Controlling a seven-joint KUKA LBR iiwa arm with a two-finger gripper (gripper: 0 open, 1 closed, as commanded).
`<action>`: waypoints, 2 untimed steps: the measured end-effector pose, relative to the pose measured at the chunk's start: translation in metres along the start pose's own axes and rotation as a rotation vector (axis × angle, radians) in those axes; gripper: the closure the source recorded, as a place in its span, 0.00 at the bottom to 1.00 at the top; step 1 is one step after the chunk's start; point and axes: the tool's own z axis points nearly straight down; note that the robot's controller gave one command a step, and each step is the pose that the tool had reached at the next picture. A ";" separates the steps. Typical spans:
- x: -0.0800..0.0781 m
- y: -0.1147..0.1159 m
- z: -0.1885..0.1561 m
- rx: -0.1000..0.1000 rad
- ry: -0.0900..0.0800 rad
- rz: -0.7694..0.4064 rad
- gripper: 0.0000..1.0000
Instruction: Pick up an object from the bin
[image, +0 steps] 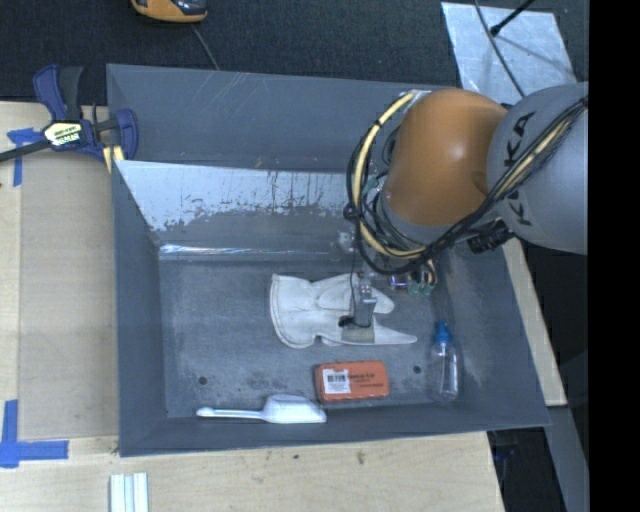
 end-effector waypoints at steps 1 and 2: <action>-0.002 0.000 -0.005 0.000 -0.008 0.001 0.00; -0.015 -0.009 0.035 0.000 -0.018 0.000 0.00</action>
Offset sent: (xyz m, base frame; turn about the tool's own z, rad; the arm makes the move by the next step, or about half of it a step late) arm 0.0271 -0.0245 -0.1034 -0.0012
